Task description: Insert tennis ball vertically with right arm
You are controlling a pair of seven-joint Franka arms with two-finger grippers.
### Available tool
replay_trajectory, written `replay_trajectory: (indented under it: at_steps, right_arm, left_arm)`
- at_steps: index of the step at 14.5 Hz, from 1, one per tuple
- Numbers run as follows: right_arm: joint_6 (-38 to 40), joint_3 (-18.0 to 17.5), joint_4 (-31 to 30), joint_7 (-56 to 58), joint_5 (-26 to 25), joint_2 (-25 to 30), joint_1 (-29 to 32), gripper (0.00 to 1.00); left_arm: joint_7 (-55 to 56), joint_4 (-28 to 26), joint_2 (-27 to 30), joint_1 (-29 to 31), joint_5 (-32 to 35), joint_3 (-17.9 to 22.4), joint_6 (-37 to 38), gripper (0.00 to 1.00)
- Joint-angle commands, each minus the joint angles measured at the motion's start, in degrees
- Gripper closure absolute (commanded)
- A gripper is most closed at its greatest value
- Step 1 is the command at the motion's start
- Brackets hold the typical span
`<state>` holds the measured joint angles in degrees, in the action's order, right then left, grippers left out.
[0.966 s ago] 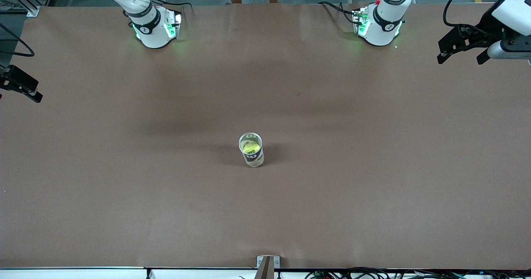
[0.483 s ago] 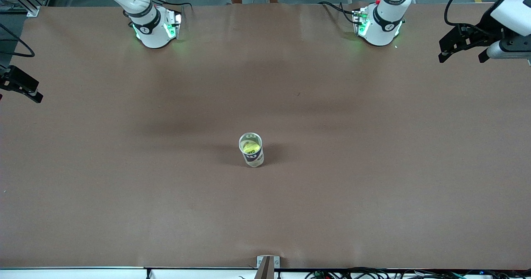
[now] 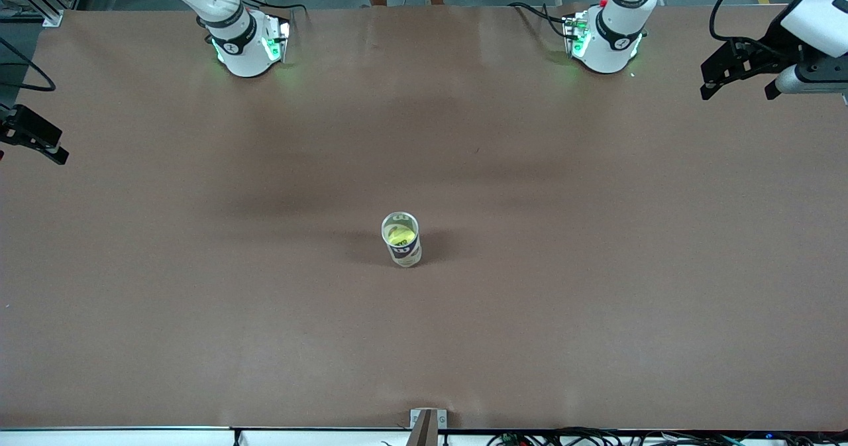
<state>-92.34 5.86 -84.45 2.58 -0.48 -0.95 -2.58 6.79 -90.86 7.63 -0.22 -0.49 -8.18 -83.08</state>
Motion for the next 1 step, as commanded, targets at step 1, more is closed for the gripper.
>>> replay_trajectory:
  at_steps: [1]
  right_arm:
    - [0.49, -0.67, 0.60, 0.41, -1.01, -0.28, 0.82, 0.00]
  left_arm:
    - [-0.11, -1.25, 1.52, 0.13, 1.19, -0.35, 0.29, 0.00]
